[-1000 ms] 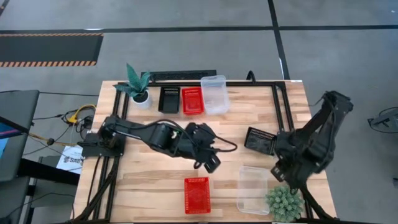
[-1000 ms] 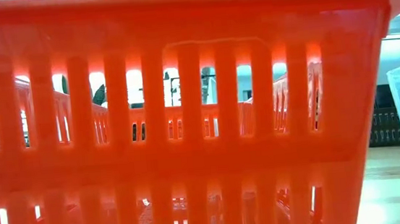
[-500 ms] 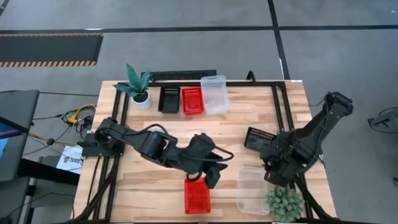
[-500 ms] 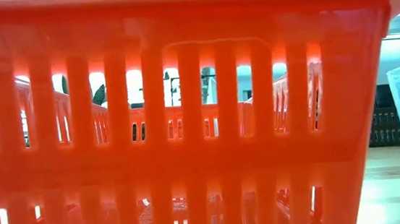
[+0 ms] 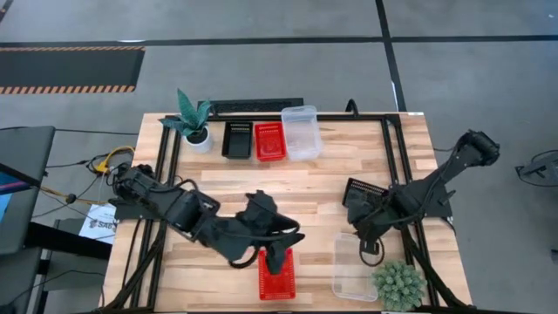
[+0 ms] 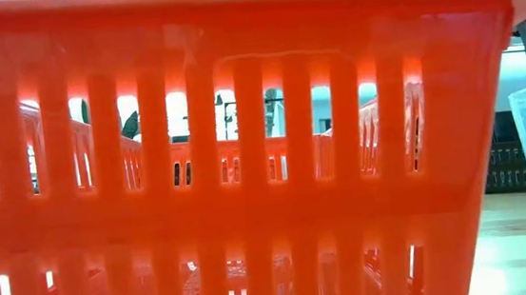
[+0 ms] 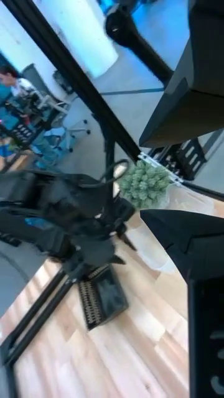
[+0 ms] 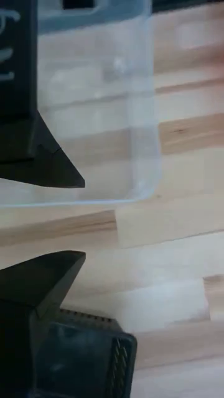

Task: Stack baskets by color
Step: Stack the transparent bin on the top transparent bins

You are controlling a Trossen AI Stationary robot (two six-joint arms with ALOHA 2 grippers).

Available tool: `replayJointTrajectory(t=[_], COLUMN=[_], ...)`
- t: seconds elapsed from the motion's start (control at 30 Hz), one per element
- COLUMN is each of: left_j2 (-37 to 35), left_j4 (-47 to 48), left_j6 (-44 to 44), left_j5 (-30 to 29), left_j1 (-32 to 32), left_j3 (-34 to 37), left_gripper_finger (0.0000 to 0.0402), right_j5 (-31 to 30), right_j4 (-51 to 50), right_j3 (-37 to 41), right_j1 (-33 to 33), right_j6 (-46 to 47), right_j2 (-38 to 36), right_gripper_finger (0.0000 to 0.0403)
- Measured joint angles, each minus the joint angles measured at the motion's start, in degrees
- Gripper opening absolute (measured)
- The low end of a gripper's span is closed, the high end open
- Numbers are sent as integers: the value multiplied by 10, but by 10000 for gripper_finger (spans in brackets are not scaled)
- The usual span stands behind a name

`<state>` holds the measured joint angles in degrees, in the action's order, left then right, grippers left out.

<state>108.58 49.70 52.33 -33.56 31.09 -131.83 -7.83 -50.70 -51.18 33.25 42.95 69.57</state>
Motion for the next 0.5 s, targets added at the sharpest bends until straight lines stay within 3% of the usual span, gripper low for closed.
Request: replayJointTrajectory(t=[0.23, 0.5], left_j2=[-8, -8], left_j4=[17, 25], left_j6=[0, 19], left_j5=[-82, -94], left_j1=[39, 62], left_j3=[0, 0], left_gripper_finger=[159, 159], right_j5=[31, 74], right_j4=[8, 44], right_j3=[0, 0], right_j1=[-26, -35], right_j6=[-72, -102], right_j2=[80, 137], right_gripper_finger=[199, 196])
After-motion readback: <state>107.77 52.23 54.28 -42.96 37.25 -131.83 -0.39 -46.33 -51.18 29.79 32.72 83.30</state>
